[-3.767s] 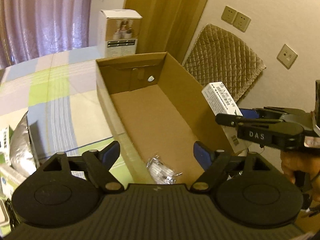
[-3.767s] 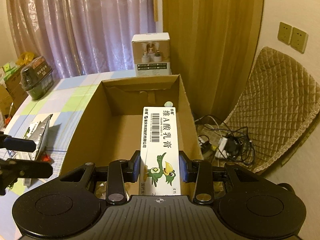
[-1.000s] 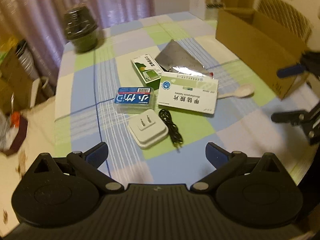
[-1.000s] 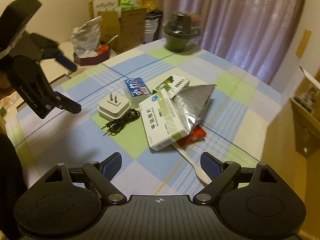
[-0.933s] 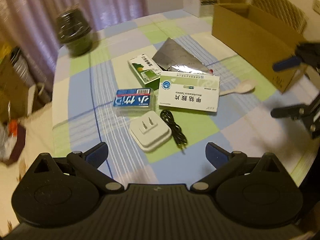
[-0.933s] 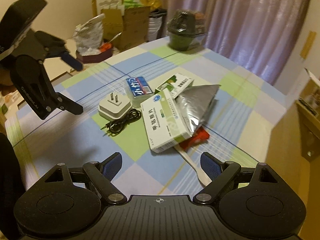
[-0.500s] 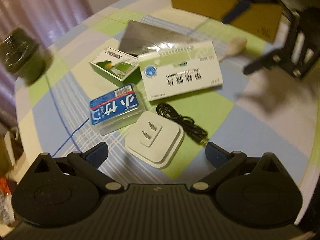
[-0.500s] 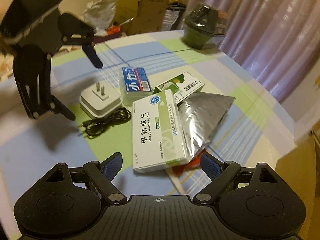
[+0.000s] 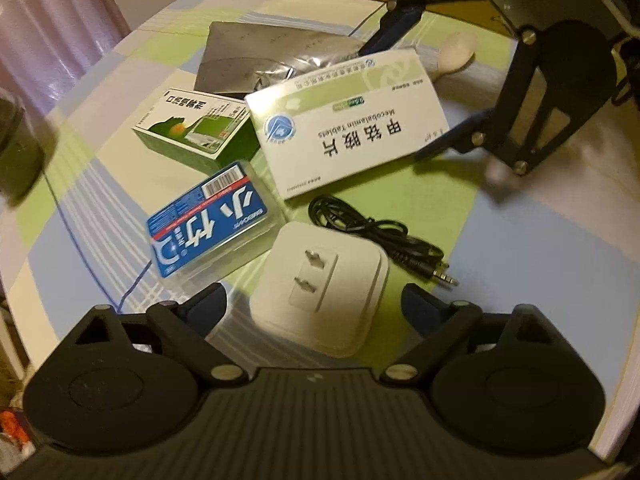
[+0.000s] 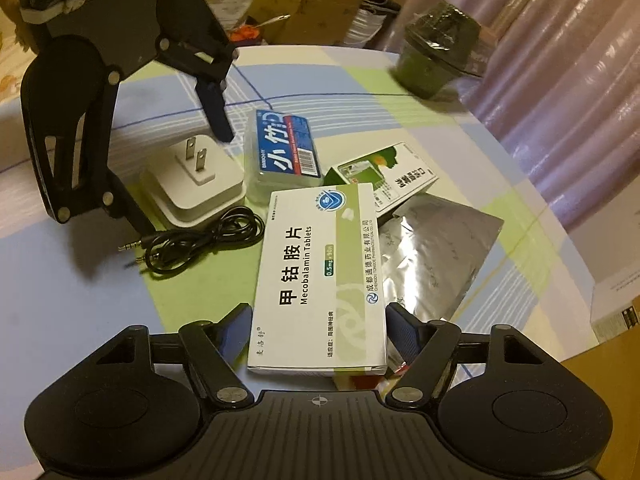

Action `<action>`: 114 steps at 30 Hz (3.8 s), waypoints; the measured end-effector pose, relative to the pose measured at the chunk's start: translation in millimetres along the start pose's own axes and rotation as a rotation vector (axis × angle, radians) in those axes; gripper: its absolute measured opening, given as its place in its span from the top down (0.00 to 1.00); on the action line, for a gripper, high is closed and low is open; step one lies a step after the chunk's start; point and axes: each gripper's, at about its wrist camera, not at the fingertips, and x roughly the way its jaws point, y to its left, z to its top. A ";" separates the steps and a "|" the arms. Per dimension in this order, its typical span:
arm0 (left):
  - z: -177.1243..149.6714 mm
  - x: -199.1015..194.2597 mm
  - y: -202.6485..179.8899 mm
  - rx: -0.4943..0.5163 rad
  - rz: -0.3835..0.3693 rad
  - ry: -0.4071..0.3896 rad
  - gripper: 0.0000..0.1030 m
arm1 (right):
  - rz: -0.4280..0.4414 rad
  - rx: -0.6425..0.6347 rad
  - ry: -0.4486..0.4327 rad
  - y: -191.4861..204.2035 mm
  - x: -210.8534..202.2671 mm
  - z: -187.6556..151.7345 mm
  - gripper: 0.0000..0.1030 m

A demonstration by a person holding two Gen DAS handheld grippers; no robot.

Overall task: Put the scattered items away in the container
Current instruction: 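Grasp the white plug adapter with the left tool while the right tool grasps the Mecobalamin box, then carry the plug adapter and Mecobalamin box with both tools over the cardboard box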

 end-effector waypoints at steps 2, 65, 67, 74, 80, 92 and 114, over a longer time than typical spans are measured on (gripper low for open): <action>0.8 0.5 1.4 -0.009 -0.017 -0.004 0.16 | 0.012 0.038 0.013 -1.6 -3.3 -1.6 0.28; 2.2 -40.6 -74.8 -0.401 0.009 0.087 0.42 | 0.040 0.647 0.082 -10.3 -75.7 -61.1 0.30; 6.5 -46.5 -76.7 -0.415 0.020 0.080 0.42 | 0.033 0.654 0.072 -11.2 -84.8 -60.6 0.30; 22.4 -66.7 -92.0 -0.474 0.061 0.056 0.42 | 0.014 0.698 0.040 -16.5 -116.5 -61.6 0.30; 31.0 -81.9 -110.5 -0.567 0.078 0.036 0.42 | -0.013 0.734 0.010 -21.8 -144.8 -67.6 0.30; 60.0 -110.0 -150.7 -0.624 0.061 -0.037 0.42 | -0.086 0.793 -0.048 -38.4 -198.4 -88.2 0.30; 193.3 -104.4 -188.9 -0.518 -0.016 -0.165 0.42 | -0.286 0.966 -0.093 -119.6 -278.1 -165.6 0.30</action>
